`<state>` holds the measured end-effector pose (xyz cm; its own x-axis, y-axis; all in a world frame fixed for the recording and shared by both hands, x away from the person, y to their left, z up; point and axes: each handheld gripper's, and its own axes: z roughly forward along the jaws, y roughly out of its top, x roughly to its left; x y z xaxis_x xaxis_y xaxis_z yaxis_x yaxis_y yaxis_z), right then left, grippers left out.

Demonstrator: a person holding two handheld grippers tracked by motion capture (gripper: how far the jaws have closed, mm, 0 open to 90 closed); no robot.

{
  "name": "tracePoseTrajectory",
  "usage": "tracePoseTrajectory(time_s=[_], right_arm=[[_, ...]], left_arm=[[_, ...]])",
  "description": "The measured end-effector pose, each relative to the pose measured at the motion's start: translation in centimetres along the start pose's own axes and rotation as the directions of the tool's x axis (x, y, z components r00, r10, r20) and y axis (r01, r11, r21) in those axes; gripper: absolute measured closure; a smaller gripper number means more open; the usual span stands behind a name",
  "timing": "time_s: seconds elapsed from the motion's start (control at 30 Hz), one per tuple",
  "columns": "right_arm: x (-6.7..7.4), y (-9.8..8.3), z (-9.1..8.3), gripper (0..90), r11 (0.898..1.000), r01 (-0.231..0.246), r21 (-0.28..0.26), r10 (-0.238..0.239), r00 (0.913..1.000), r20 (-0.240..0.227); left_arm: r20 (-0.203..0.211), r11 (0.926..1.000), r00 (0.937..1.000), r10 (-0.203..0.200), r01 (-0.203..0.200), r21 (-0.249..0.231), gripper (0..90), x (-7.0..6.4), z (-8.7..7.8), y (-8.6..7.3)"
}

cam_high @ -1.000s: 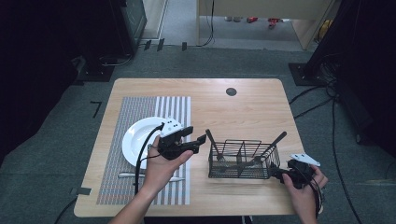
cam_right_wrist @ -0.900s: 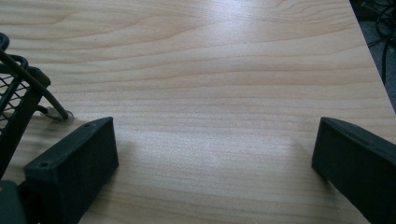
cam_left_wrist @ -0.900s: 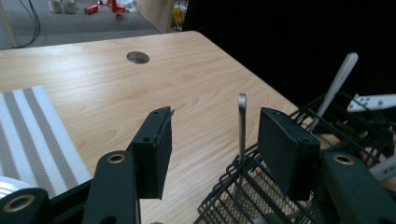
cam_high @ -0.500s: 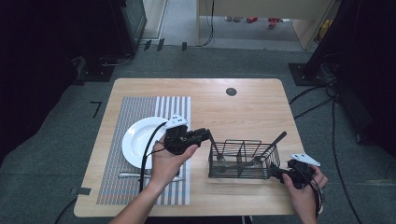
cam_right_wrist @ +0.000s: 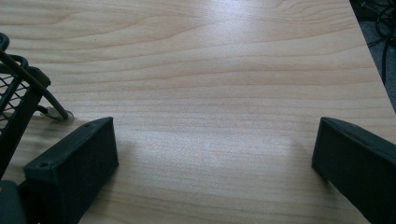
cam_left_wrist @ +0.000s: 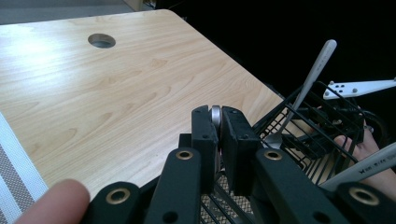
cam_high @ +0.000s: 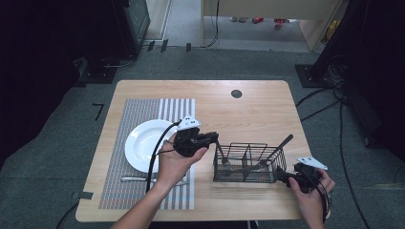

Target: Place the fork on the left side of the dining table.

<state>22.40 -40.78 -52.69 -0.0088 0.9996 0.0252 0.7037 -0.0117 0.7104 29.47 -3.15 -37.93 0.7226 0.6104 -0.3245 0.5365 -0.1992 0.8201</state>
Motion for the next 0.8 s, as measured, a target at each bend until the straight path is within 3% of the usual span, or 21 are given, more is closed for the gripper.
tracePoseTrajectory(time_s=[0.13, 0.33, 0.4, 0.53, 0.8], right_arm=[[0.0, 0.0, 0.0, 0.0, 1.000, 0.001, 0.000, -0.001, 1.0000, 0.000], [0.0, 0.0, 0.0, 0.0, 1.000, 0.001, 0.000, -0.001, 1.0000, 0.000], [0.0, 0.0, 0.0, 0.0, 1.000, -0.001, 0.001, 0.001, 1.0000, 0.000], [0.0, 0.0, 0.0, 0.0, 1.000, -0.001, 0.001, 0.001, 1.0000, 0.000], [0.0, 0.0, 0.0, 0.0, 1.000, -0.001, 0.001, 0.001, 1.0000, 0.000]], left_arm=[[0.037, 0.9999, 0.9992, -0.014, 0.014, -0.009, 88.1, 0.0, 0.1, 0.1], [0.059, 0.9995, 0.9982, -0.010, 0.012, -0.028, 88.5, -0.2, 0.0, 0.1], [0.080, 0.9982, 0.9965, -0.022, 0.027, -0.054, 88.5, -0.3, -0.5, 0.4], [0.074, 0.9970, 0.9972, -0.010, 0.016, -0.076, 88.6, -0.5, -1.0, 0.8], [0.109, 0.9914, 0.9938, -0.018, 0.032, -0.127, 88.6, -0.8, -3.0, 1.8]])
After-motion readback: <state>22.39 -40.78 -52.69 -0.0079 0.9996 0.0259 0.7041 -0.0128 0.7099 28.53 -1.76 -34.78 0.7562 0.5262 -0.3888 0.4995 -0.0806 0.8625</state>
